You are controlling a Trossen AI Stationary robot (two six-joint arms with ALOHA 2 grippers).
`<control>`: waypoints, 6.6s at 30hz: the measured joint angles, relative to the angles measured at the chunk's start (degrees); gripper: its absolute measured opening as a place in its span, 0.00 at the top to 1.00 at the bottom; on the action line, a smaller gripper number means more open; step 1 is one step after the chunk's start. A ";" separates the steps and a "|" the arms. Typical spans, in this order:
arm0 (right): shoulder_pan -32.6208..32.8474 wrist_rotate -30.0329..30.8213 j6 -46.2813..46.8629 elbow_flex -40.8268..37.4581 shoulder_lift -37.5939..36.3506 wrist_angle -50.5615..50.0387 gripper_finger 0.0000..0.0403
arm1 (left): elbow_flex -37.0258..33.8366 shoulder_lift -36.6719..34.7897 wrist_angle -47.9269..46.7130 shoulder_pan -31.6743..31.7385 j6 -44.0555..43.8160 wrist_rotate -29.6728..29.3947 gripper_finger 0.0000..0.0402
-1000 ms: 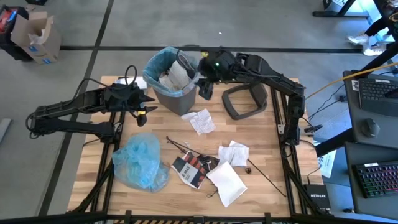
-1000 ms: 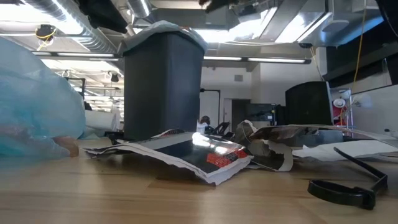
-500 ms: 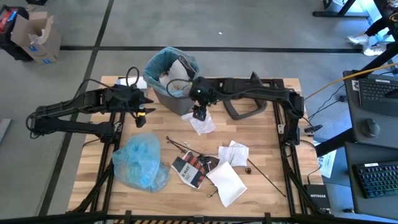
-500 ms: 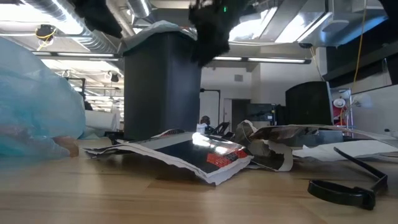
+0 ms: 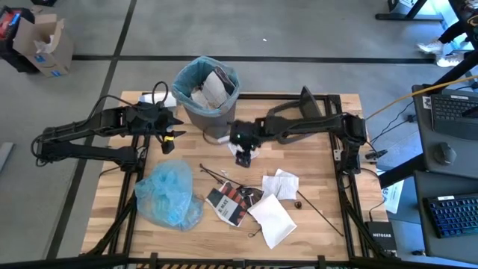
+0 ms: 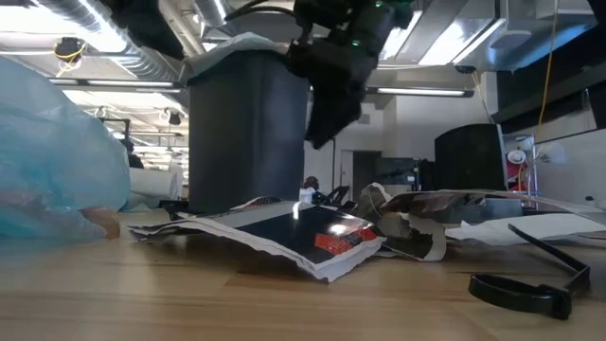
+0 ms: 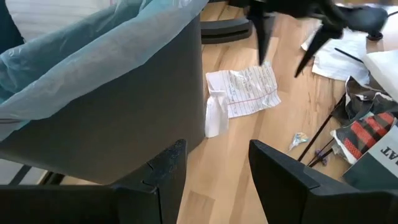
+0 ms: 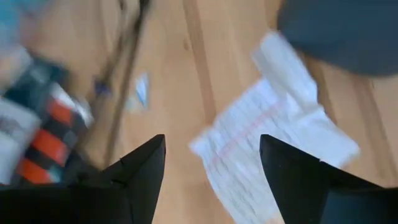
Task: Pick and place trash into bin
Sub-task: Put the white notebook into the trash bin, then put the white paper into the trash bin, then put the white notebook into the trash bin
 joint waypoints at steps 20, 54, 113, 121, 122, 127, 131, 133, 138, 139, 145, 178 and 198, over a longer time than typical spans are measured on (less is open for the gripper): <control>9.41 25.13 -11.58 -19.46 3.53 21.81 0.37 | 0.00 0.02 2.29 -0.02 1.94 0.00 0.59; 6.96 4.85 -10.04 14.40 -6.36 -17.96 1.00 | 0.00 0.02 2.41 0.00 -0.70 0.00 0.59; 0.22 10.86 -5.31 6.23 -1.62 -9.23 0.50 | 0.00 0.02 2.25 -0.01 -2.55 0.00 0.59; -3.27 11.00 3.35 -18.93 -3.71 24.72 0.51 | 0.00 0.02 1.23 0.00 -2.10 0.00 0.59; -3.62 11.11 4.51 -20.98 -3.40 30.33 0.51 | 0.00 0.02 1.29 0.00 -1.89 0.00 0.59; -4.67 13.05 9.95 -27.41 0.72 45.92 0.51 | 0.00 0.02 1.31 0.00 -1.19 0.00 0.59; -4.86 13.96 11.61 -27.37 4.55 50.38 0.51 | 0.00 0.02 1.74 0.00 -1.17 0.00 0.59; -4.86 12.72 12.40 -27.44 6.64 50.85 0.51 | 0.00 0.02 1.80 -0.01 -1.17 0.00 0.59; -4.80 10.93 12.88 -27.24 7.77 51.08 0.55 | 0.00 0.02 1.79 0.00 -1.17 0.00 0.59; -4.80 10.95 12.75 -27.21 7.80 50.83 0.58 | 0.00 0.02 1.78 -0.02 -1.17 0.00 0.59; -4.92 9.78 9.18 -27.21 7.66 50.06 0.94 | 0.00 0.02 1.83 0.00 -1.17 0.00 0.59; -4.76 21.93 -19.74 4.71 -13.80 39.54 1.00 | 0.00 0.00 3.69 0.00 -0.32 0.00 0.59; -1.40 22.14 -17.14 4.80 -17.29 27.58 0.37 | 0.00 0.02 2.91 -0.02 -2.54 0.00 0.59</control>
